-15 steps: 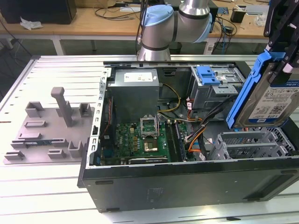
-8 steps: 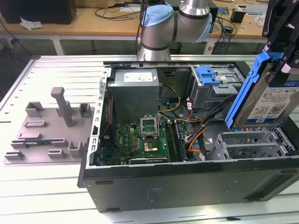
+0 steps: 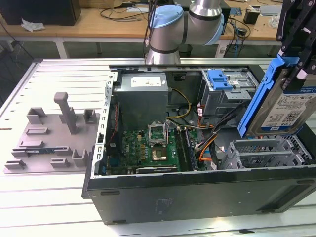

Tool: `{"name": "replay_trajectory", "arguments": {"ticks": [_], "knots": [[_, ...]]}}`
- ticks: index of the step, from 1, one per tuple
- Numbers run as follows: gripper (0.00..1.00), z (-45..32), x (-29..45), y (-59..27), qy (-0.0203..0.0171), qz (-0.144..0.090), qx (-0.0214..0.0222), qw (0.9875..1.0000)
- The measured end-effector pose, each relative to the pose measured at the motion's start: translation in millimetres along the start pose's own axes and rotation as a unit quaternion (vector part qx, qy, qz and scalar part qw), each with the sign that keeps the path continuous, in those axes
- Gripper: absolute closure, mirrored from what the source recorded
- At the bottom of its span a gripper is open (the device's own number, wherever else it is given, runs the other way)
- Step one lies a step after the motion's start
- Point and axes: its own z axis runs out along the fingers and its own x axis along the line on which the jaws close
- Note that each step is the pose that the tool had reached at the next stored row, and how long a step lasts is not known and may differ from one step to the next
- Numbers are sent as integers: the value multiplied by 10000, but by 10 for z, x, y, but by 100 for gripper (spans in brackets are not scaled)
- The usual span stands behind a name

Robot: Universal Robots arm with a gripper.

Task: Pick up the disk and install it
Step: 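Pick up the disk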

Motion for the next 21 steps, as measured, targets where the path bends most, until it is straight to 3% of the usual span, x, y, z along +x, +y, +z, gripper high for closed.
{"name": "replay_trajectory", "arguments": {"ticks": [10,21], "knots": [[64,27,57,0,-5,-8,0,10000],[64,79,66,-26,-14,-8,0,10000]]}}
